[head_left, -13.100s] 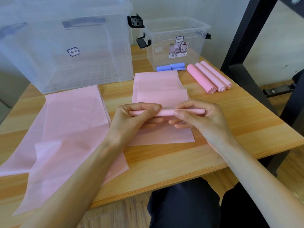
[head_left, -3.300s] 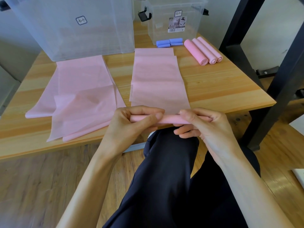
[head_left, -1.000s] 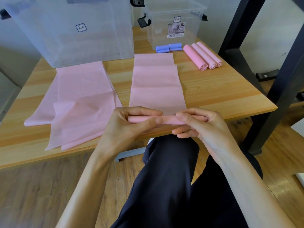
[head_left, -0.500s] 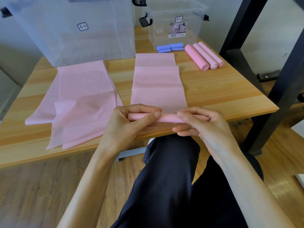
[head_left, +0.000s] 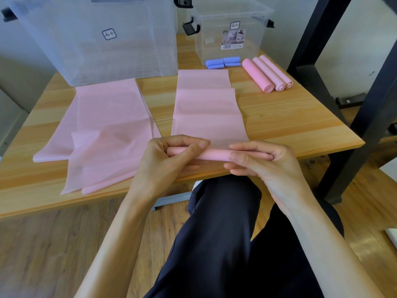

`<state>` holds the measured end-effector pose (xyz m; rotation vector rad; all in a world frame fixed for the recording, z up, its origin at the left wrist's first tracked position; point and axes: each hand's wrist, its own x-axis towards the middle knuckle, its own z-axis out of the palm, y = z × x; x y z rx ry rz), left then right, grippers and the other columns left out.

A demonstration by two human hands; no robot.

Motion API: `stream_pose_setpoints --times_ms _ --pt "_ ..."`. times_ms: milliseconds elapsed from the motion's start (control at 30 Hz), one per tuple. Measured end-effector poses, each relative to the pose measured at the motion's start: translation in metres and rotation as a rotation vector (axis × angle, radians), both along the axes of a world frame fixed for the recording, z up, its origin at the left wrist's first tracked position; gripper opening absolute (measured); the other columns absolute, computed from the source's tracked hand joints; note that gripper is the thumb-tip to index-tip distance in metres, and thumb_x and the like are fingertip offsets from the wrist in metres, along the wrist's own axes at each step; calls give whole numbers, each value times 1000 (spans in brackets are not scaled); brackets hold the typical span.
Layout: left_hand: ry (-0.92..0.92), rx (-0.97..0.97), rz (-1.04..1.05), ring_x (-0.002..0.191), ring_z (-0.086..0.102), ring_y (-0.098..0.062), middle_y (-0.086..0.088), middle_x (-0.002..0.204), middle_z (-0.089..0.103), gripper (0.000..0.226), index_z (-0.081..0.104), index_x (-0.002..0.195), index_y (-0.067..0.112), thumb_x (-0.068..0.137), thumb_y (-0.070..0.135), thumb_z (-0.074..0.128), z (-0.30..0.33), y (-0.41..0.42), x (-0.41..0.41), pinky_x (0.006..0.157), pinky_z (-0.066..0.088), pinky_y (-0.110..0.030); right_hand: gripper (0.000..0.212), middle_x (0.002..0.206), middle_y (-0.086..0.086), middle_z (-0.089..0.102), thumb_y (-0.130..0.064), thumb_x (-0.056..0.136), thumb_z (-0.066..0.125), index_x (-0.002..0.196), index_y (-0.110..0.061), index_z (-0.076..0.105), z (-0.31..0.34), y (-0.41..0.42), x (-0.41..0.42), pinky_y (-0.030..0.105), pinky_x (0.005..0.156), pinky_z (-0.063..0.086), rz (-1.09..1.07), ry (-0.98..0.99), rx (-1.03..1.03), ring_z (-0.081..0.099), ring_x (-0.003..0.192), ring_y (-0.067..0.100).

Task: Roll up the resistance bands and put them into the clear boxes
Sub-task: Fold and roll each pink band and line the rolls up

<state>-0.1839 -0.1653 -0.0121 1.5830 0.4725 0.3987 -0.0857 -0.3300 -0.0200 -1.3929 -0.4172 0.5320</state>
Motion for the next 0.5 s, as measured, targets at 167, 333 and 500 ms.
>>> stream_pose_setpoints --times_ms 167,333,500 --pt "-14 -2 -28 80 72 -11 2 87 77 18 79 90 19 74 25 76 -2 1 0 71 57 -18 25 85 13 76 -26 73 76 90 -8 76 0 2 1 25 59 60 -34 12 -10 74 70 28" --pt "-20 7 22 73 70 -4 4 84 77 12 78 89 18 80 25 73 -1 0 1 63 51 -12 26 84 13 76 -18 68 78 93 -11 76 0 -1 1 27 65 60 51 4 11 75 76 28" --pt "-23 58 -31 78 71 -11 4 86 77 22 78 90 23 69 28 78 -1 2 -2 71 57 -19 22 82 13 76 -22 72 76 92 -12 77 2 0 2 27 59 60 0 -11 -8 74 67 27"
